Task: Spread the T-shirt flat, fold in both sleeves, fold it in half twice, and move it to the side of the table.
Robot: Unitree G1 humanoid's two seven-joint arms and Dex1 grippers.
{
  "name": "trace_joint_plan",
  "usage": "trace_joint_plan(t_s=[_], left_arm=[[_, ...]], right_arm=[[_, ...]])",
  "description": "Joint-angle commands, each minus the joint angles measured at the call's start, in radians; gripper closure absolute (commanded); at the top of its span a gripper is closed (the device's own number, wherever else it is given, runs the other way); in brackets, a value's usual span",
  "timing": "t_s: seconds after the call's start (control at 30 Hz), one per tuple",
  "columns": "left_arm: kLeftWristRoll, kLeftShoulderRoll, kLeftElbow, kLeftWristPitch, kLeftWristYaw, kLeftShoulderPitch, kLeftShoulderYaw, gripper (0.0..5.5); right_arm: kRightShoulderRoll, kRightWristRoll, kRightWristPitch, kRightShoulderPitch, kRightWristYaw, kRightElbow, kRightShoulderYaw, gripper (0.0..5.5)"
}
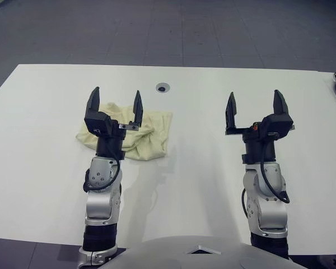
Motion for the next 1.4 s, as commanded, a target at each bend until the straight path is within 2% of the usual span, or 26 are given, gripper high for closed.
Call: trace_joint_plan(t_s=[0.03, 0.13, 0.2, 0.3, 0.4, 0.57, 0.73, 0.93, 1.1, 1.3, 1.4], left_arm=[[-0.005, 0.002, -0.017, 0.021, -0.001, -0.006, 0.001, 0.10], [-0.001, 0.021, -0.005, 0.028, -0.008, -0.027, 0.016, 0.10], [-0.042, 0.060, 0.042, 0.094, -0.017, -0.085, 0.071, 0.10], [-0.083, 0.156, 0.144, 0.177, -0.077, -0.172, 0.138, 0.10], [-0.028, 0.266, 0.304, 0.166, -0.134, -0.249, 0.153, 0.10], [0.121, 0.406, 0.638, 0.114, -0.148, -0.366, 0.115, 0.10], [0.296, 0.481, 0.851, 0.022, -0.056, -0.395, 0.049, 0.10], [0.446, 0.513, 1.027, -0.019, 0.008, -0.418, -0.056, 0.10], [0.525, 0.514, 1.050, -0.058, 0.016, -0.396, -0.146, 0.10], [0.513, 0.457, 0.926, -0.033, -0.029, -0.330, -0.209, 0.10], [0.411, 0.392, 0.770, 0.072, -0.118, -0.252, -0.211, 0.10]], right_arm=[[0.001, -0.004, 0.024, 0.008, -0.005, -0.024, -0.005, 0.11], [0.000, -0.007, 0.035, 0.004, -0.009, -0.032, -0.008, 0.11], [-0.001, -0.004, 0.042, 0.001, -0.010, -0.041, -0.012, 0.11], [-0.005, 0.005, 0.056, -0.010, -0.004, -0.052, -0.015, 0.11], [-0.010, 0.014, 0.066, -0.017, 0.004, -0.061, -0.020, 0.11], [-0.015, 0.015, 0.068, 0.004, 0.017, -0.083, -0.012, 0.11], [-0.017, 0.024, 0.074, 0.002, 0.038, -0.083, -0.002, 0.11], [-0.019, 0.034, 0.084, -0.001, 0.047, -0.084, -0.004, 0.11], [-0.023, 0.043, 0.090, -0.007, 0.052, -0.085, -0.004, 0.11], [-0.026, 0.053, 0.101, -0.027, 0.057, -0.079, -0.007, 0.11], [-0.026, 0.051, 0.106, -0.036, 0.057, -0.078, -0.008, 0.11]])
